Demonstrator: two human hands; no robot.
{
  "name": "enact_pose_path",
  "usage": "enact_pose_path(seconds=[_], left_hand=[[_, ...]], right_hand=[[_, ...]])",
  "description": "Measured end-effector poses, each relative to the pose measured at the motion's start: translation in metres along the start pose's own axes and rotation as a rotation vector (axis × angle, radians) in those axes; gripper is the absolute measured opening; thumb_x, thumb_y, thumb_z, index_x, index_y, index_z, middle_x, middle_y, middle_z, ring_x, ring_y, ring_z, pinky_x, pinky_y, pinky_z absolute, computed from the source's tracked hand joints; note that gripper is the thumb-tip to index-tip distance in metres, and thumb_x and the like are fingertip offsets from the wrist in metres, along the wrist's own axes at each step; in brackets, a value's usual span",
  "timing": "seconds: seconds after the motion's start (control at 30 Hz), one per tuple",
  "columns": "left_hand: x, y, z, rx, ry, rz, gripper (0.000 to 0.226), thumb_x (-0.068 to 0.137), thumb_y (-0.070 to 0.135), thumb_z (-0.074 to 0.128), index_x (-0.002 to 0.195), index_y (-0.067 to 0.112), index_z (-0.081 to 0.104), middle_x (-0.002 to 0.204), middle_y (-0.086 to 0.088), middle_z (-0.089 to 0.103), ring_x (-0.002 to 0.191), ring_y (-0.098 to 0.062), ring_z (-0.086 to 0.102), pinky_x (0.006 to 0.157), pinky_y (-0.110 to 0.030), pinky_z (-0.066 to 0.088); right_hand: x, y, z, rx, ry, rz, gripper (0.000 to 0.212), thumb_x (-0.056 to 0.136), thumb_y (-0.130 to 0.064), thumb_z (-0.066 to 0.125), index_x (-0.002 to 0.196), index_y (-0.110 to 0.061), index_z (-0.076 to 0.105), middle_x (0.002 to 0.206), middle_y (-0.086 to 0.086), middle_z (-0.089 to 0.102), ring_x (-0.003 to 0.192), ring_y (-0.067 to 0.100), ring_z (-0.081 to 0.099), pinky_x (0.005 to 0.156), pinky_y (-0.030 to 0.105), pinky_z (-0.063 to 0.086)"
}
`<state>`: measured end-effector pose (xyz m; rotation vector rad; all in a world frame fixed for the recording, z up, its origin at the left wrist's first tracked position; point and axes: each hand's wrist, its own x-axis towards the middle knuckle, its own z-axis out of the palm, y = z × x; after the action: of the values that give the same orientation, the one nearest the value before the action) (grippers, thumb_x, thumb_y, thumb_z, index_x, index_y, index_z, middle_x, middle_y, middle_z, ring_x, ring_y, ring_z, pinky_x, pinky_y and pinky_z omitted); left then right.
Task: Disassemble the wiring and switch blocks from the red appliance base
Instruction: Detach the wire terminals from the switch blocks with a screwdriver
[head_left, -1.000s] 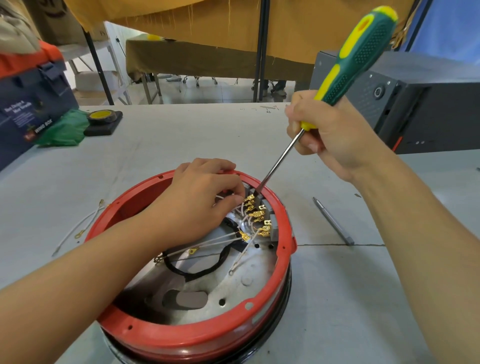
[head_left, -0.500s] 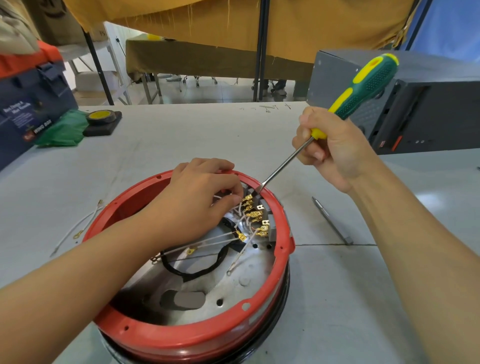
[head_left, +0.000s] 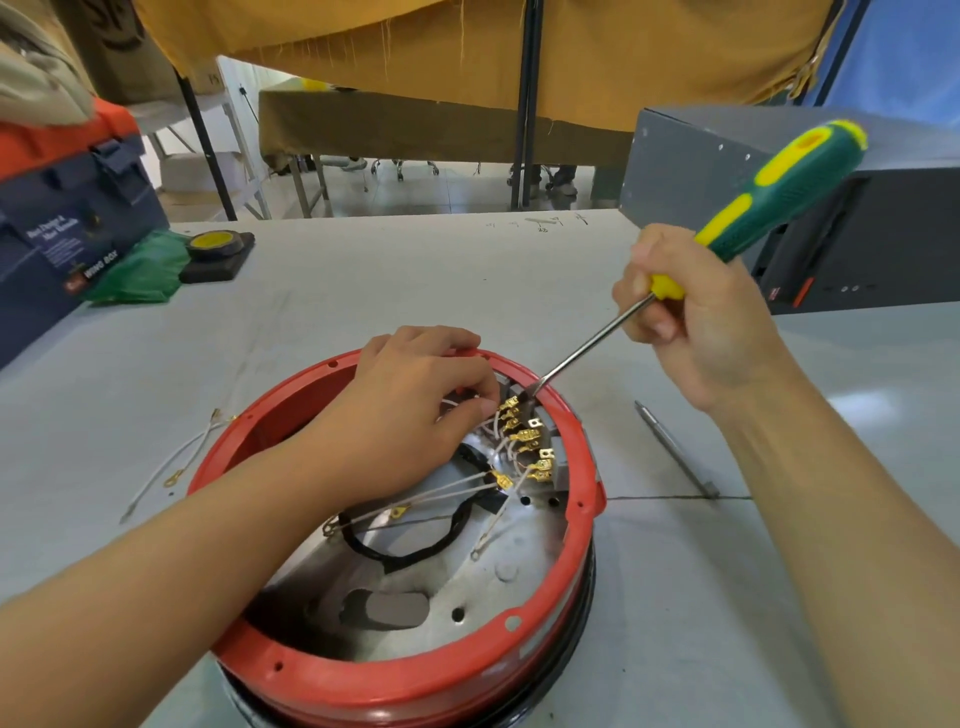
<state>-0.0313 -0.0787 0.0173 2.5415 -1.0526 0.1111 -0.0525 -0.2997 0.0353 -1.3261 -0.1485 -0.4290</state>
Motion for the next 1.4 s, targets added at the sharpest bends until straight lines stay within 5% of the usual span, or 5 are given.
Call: enact_pose_path(seconds=[0.2, 0.87, 1.4], left_hand=[[-0.001, 0.001, 0.000, -0.013, 0.002, 0.001, 0.017, 0.091, 0.038, 0.048, 0.098, 0.035, 0.063, 0.140, 0.008, 0.043, 0.130, -0.014, 0.033, 0.109, -0.044, 0.025], [-0.001, 0.003, 0.001, -0.008, 0.004, -0.006, 0.022, 0.087, 0.048, 0.045, 0.094, 0.037, 0.064, 0.141, 0.007, 0.043, 0.131, -0.014, 0.033, 0.109, -0.046, 0.025], [-0.001, 0.005, 0.001, -0.006, -0.002, -0.020, 0.019, 0.087, 0.045, 0.048, 0.093, 0.037, 0.064, 0.141, 0.008, 0.043, 0.130, -0.014, 0.033, 0.110, -0.044, 0.024]], right_hand=[[-0.002, -0.001, 0.003, -0.037, 0.041, -0.062, 0.031, 0.075, -0.012, 0.050, 0.045, -0.018, 0.045, 0.041, -0.009, 0.039, 0.034, 0.009, 0.023, 0.042, 0.015, 0.021], [0.013, -0.018, 0.019, -0.366, -0.188, -0.072, 0.032, 0.077, -0.016, 0.054, 0.046, -0.019, 0.048, 0.048, -0.002, 0.038, 0.035, 0.010, 0.027, 0.043, 0.018, 0.025], [0.013, 0.009, -0.003, -0.044, -0.039, 0.077, 0.028, 0.075, -0.017, 0.053, 0.048, -0.017, 0.046, 0.042, 0.000, 0.027, 0.038, 0.012, 0.021, 0.040, 0.017, 0.024]])
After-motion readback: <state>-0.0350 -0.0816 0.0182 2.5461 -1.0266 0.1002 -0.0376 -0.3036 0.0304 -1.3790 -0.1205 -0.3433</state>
